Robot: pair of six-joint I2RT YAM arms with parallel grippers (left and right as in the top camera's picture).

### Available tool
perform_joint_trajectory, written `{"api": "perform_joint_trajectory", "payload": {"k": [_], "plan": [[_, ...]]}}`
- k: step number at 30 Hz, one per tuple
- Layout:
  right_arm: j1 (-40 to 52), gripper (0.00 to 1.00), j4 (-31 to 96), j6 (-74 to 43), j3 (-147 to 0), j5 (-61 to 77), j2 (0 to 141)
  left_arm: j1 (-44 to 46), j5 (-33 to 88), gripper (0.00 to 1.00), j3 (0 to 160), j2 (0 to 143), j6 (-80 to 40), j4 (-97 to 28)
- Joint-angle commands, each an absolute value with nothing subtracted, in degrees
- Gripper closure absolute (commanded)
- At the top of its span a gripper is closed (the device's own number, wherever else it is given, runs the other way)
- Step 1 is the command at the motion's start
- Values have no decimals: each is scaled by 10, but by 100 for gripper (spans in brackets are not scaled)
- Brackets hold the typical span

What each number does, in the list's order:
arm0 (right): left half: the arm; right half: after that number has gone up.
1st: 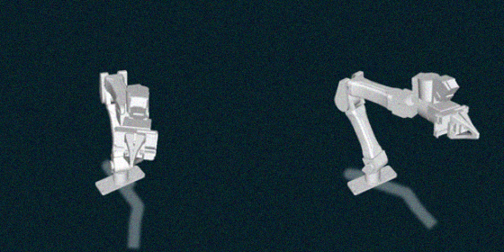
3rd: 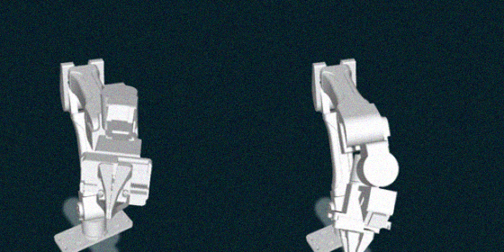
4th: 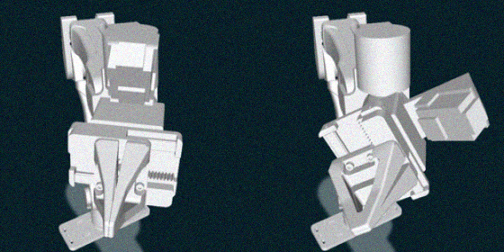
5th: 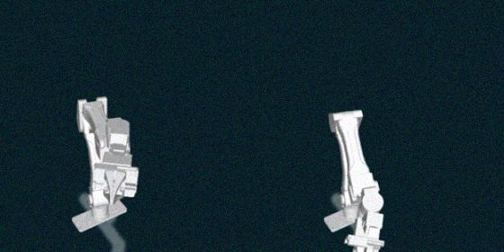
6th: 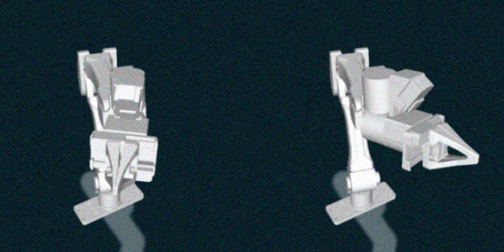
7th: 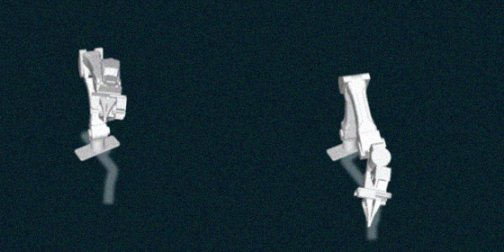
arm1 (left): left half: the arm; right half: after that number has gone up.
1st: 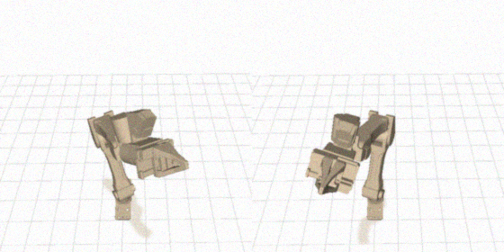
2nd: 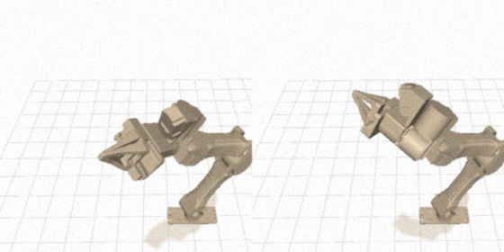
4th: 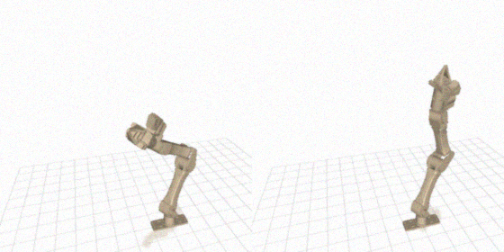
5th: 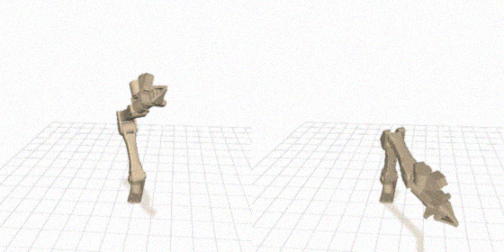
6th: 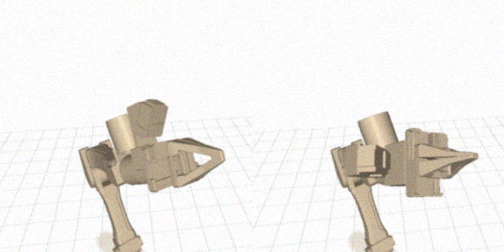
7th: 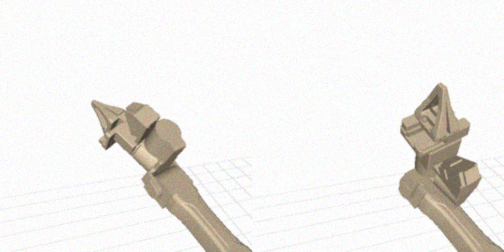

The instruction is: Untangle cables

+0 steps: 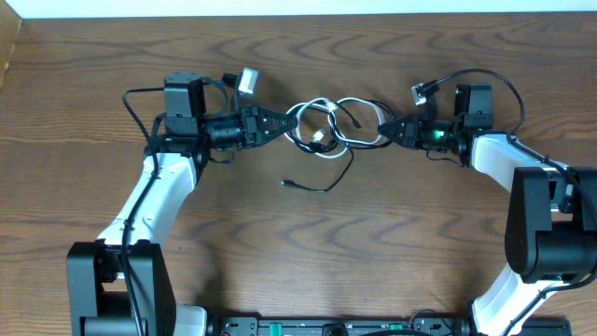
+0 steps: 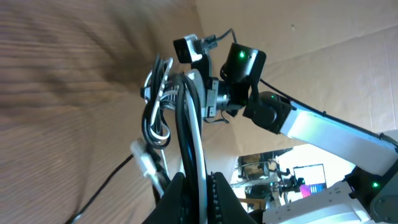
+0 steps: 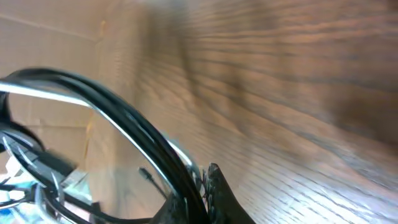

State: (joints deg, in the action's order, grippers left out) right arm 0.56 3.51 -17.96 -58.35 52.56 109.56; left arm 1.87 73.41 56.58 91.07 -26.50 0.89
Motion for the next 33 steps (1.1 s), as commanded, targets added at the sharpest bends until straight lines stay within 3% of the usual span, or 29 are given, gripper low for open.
{"api": "perform_joint_trajectory", "payload": {"k": [1,4,6,12,18,24,33], "plan": [[-16,99,56,-160,-583,375,1096,-16,754,90,565,888,-253,13],[-16,99,69,-158,-583,361,1096,-23,729,83,565,888,-253,4],[-15,99,71,-158,-583,364,1096,-24,684,72,565,888,-251,-20],[-14,99,70,-157,-583,405,1096,-22,581,60,565,888,-209,-112],[-14,99,-17,-125,-584,610,1095,-15,554,35,565,888,-176,-163],[-9,99,-270,-285,-584,816,1084,-6,554,30,565,888,-176,-163],[2,99,-693,-555,-585,778,1028,5,530,29,565,888,-172,-163]]}}
